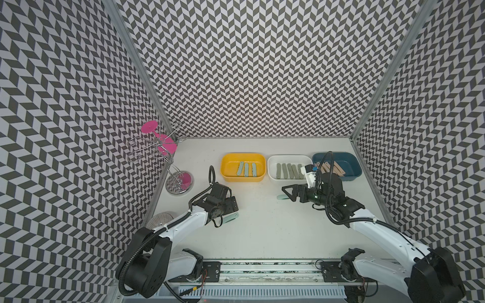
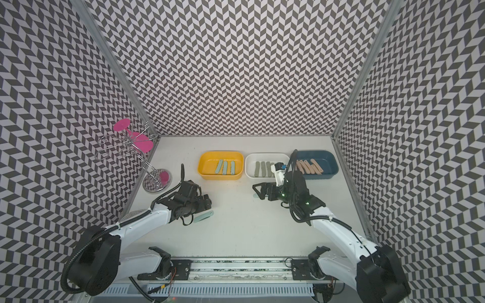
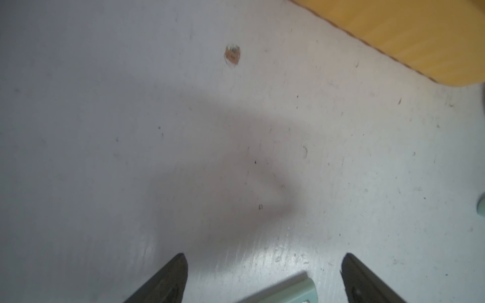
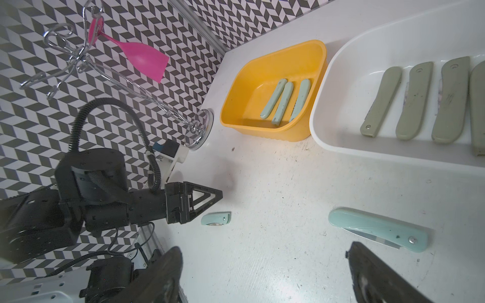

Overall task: Place the fruit knives into the storage box by color
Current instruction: Pick up the fruit knife from the center of the board.

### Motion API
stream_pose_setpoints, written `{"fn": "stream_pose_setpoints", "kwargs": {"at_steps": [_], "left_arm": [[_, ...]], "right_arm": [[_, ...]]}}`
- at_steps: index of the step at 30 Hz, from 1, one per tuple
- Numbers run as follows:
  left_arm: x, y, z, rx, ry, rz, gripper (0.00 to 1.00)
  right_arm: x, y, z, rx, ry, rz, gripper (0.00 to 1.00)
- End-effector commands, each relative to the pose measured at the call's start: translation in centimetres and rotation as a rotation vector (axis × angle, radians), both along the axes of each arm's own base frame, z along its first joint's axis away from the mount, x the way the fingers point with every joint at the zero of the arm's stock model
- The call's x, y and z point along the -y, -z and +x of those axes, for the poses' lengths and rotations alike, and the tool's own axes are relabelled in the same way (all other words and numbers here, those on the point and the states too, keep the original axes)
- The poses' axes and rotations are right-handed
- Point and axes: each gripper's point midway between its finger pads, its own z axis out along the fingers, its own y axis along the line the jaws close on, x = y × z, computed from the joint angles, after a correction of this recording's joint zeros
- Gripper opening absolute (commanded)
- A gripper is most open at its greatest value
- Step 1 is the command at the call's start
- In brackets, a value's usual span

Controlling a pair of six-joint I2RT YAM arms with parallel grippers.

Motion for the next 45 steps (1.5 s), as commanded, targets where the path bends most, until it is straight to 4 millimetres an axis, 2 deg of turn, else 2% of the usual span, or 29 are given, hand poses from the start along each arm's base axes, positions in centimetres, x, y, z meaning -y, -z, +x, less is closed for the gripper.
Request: {"fn": "stream_pose_setpoints", "kwargs": {"at_steps": [1,5,10,14,18,22,30,40,45], "left_arm": [[1.4,0.1,-0.3,0.011,0.005,-0.041,0.92],[2.7,1.2,-2.4,-0.04,0.044,-0.041,0.92],[5.1,1.5,-5.6,-0.074,0.103,-0.085,0.92],[5.8,1.8,-7.0,-0.092,0.119,-0.092,0.91],[5.0,2.4,-7.1,-0.094,0.104,-0.012,0.88],[3.9,3.4,-7.1,-0.109,0.106,0.141,0.81],[3.9,4.8,-8.3,-0.135,0.151,0.382,0.66],[3.1,5.6,-11.3,-0.176,0.165,0.401,0.65],[2.2,5.6,-12.2,-0.185,0.145,0.372,0.59]], "right_arm": [[0.1,-1.3,-0.1,0.047,0.002,0.028,0.96],[0.3,-1.6,-0.1,0.055,0.011,0.028,0.96],[0.3,-1.7,-0.1,0.06,0.016,0.03,0.96],[0.2,-1.7,0.0,0.056,0.014,0.035,0.96],[0.1,-1.6,0.1,0.048,0.012,0.042,0.95],[0.0,-1.8,0.2,0.053,0.015,0.044,0.96],[-0.1,-1.8,0.4,0.05,0.014,0.041,0.95],[0.0,-1.5,0.6,0.049,0.019,0.035,0.95],[-0.1,-1.3,0.6,0.043,0.019,0.04,0.95]]}}
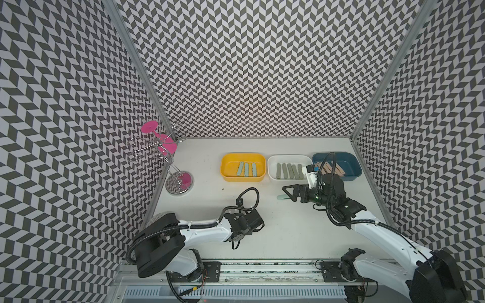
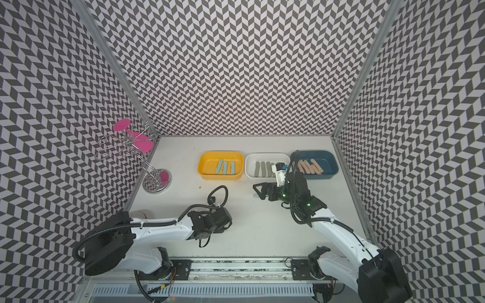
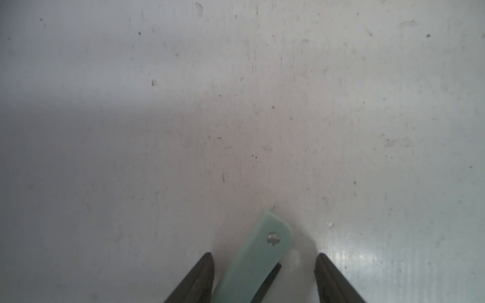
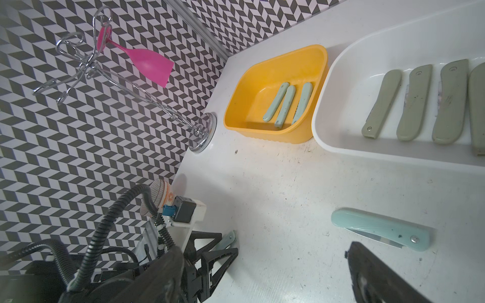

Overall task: Place the fruit knives into the storage box by color
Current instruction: Pick up the fruit knife from the center of the board.

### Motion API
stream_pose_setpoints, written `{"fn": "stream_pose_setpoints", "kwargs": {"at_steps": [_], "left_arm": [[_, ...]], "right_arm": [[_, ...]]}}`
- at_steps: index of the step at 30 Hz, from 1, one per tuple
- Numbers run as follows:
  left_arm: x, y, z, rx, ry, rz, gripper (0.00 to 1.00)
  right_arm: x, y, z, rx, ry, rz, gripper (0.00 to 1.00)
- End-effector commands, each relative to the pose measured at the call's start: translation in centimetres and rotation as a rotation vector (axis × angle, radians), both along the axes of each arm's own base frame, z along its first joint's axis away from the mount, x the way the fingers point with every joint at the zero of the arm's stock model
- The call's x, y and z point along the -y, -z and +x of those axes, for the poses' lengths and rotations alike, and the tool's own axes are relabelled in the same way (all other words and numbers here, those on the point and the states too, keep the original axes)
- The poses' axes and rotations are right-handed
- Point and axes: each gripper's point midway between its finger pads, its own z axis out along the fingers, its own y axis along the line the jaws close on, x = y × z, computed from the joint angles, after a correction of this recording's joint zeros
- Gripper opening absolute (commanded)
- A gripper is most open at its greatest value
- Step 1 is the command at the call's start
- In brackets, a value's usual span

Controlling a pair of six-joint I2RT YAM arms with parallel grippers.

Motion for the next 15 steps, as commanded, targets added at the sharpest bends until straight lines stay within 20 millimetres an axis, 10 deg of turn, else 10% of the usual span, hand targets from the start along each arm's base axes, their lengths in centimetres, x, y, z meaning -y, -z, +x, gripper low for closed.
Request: {"fn": "stream_pose_setpoints", "kwargs": {"at_steps": [1,15], "left_arm": [[-3.9,3.2,-4.5,-0.197,-0.039,0.089,0.59],[-3.1,4.7,-3.6,-0.185,-0.016,0.114,0.43]], "right_arm": [[-0.2,-0.9,0.8,0.038,0.012,0.025,0.95],[-0.2,-0.8,0.9,0.032,0.02,0.027,0.95]]}}
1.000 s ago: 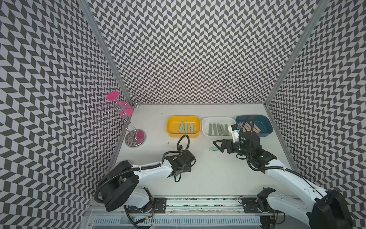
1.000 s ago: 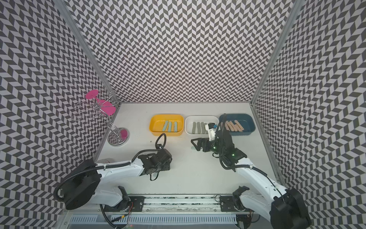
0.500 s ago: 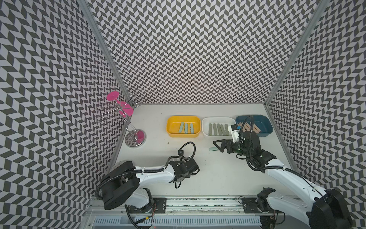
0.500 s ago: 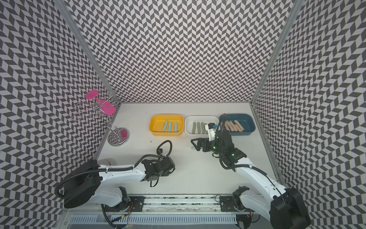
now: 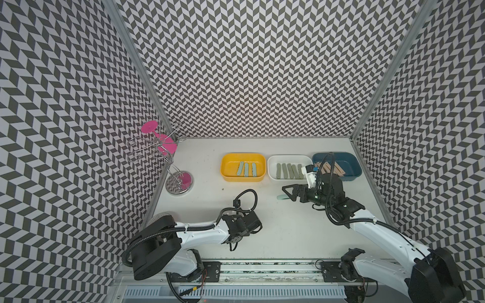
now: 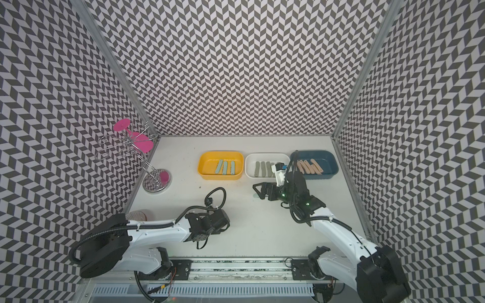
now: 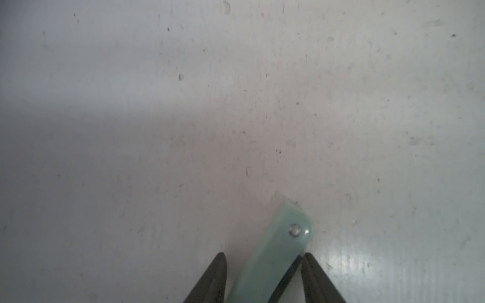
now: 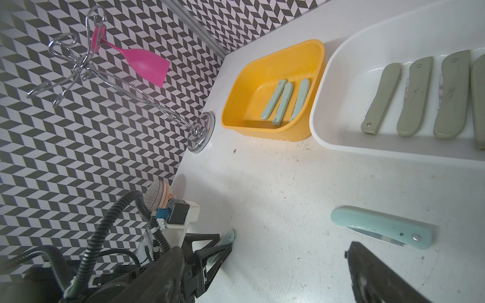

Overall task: Place the fruit knives into the storage box by color
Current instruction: Pick up the fruit knife from the center of the board.

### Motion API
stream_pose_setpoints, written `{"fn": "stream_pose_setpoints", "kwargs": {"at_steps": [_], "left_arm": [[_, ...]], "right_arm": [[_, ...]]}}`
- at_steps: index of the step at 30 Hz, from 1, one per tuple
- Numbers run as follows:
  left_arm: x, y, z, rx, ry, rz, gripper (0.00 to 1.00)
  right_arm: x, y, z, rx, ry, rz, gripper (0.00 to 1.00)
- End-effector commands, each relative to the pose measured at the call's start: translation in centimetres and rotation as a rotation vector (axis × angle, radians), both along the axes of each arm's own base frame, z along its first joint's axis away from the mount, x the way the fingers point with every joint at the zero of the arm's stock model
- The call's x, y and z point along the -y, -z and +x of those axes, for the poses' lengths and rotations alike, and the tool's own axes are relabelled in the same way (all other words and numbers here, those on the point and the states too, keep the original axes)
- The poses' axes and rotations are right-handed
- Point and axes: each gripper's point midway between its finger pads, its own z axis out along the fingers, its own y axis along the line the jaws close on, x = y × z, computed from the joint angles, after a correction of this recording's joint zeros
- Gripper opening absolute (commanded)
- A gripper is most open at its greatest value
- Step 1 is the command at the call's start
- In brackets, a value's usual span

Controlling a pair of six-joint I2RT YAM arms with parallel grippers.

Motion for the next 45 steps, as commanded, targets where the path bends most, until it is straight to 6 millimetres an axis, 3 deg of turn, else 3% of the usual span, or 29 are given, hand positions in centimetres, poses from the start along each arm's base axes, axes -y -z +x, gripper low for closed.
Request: {"fn": "stream_pose_setpoints", "kwargs": {"at_steps": [1,10,25,36,45], "left_arm": [[-2.5,4.4,-3.6,-0.206,0.002,0.097,0.41],[-1.3,3.2,-1.2,-0.154,-0.001,0.086,0.28],[-0.8,-2.0,2.9,-0.008,-0.046,-0.095,0.27],[-0.9,-3.5,3.9,0.028,-0.055,-0.127,0.28],[-0.8,-9.7,7.7,0.133,-0.055,-0.188,0.28]], "right_arm": [[0.0,-1.3,0.7,0.055,0.015,0.021,0.95],[0.1,-1.4,0.9,0.062,0.024,0.013,0.95],[0.0,-1.3,1.0,0.059,0.022,0.013,0.95],[0.0,-1.2,1.0,0.057,0.023,0.013,0.95],[-0.2,-1.3,1.2,0.059,0.013,0.018,0.95]]}}
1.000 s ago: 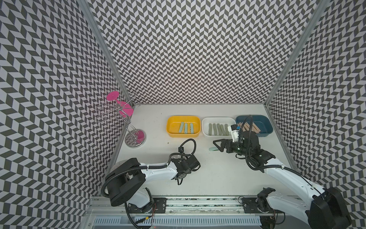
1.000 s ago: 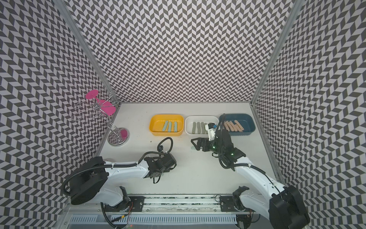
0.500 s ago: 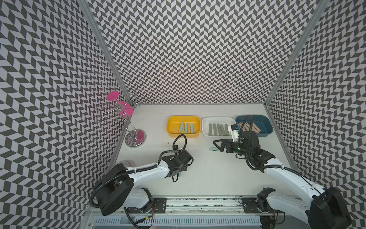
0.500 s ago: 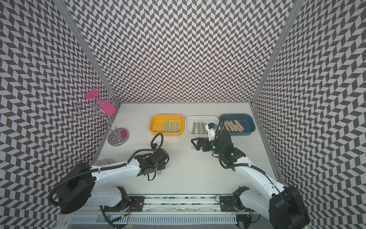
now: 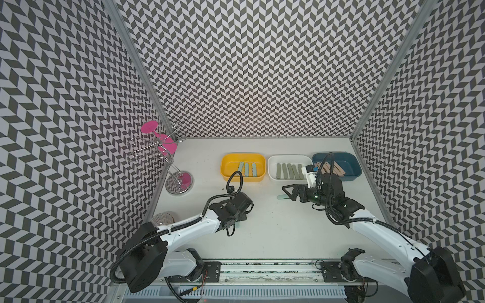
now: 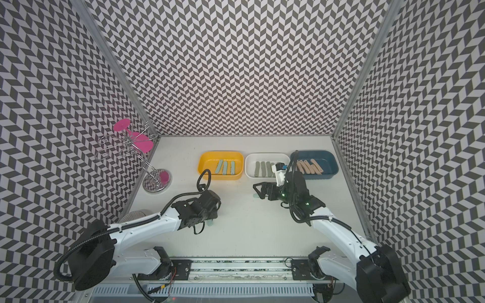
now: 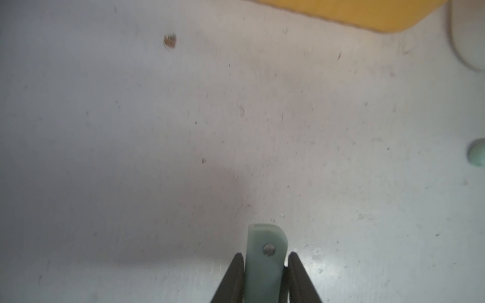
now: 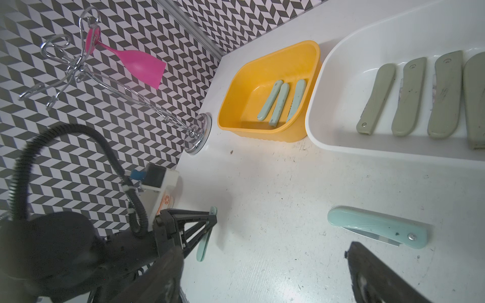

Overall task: Place the fruit knives into the storage box by color
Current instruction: Pick up the fruit knife from the center of the board, then place the fruit knife in the storage box.

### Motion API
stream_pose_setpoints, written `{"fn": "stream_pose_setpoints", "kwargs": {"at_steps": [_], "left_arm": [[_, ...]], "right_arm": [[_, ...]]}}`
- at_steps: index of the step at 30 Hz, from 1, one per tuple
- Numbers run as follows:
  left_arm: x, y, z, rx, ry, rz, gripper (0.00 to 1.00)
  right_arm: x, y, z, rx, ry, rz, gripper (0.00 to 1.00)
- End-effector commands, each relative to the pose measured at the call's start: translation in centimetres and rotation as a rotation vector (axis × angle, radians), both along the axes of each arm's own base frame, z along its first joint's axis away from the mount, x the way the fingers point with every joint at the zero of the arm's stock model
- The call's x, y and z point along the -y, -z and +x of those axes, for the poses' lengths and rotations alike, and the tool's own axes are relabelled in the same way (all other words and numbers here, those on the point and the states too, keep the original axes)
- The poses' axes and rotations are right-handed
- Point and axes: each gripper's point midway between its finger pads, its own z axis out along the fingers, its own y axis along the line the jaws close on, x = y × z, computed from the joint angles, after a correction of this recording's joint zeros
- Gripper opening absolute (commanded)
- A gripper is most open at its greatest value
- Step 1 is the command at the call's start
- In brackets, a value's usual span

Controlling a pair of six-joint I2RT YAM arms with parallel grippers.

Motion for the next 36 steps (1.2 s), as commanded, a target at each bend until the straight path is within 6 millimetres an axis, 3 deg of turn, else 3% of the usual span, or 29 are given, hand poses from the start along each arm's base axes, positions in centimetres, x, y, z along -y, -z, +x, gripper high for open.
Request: {"fn": "stream_pose_setpoints", "kwargs": {"at_steps": [1,9,13,15,19,25,31,36], "left_arm": [[-0.2,-4.0,2.5,0.083,0.002,-0.026,0.28],[-2.7,-11.3,11.1,0.232,-0.045,-0.039,0.29],[-3.5,-13.1,16.1,0.286,-0.056,-0.018,0.29],[-3.5,-13.1,18.4,0.299,-0.055,-0.003,0.29],[-3.5,-11.6,22.4,0.289,-0.041,0.03,0.29],[-3.2,-7.5,26.6,0.23,-0.006,0.065,0.29],[-2.9,-3.7,28.9,0.177,0.026,0.119,0.29],[-2.9,-1.1,29.5,0.13,0.036,0.146,0.29]], "right_arm": [[-0.5,-1.8,0.9,0.067,-0.007,0.03,0.95],[-1.3,-2.5,1.4,0.076,-0.042,0.034,0.95],[-1.4,-2.8,1.7,0.081,-0.043,0.032,0.95],[-1.3,-2.9,1.7,0.081,-0.041,0.031,0.95],[-1.2,-2.8,1.5,0.08,-0.042,0.024,0.95],[-0.9,-2.2,0.9,0.068,-0.038,0.023,0.95],[-0.5,-1.9,0.4,0.064,-0.031,0.016,0.95],[-0.3,-2.2,0.1,0.073,-0.028,0.013,0.95]]}}
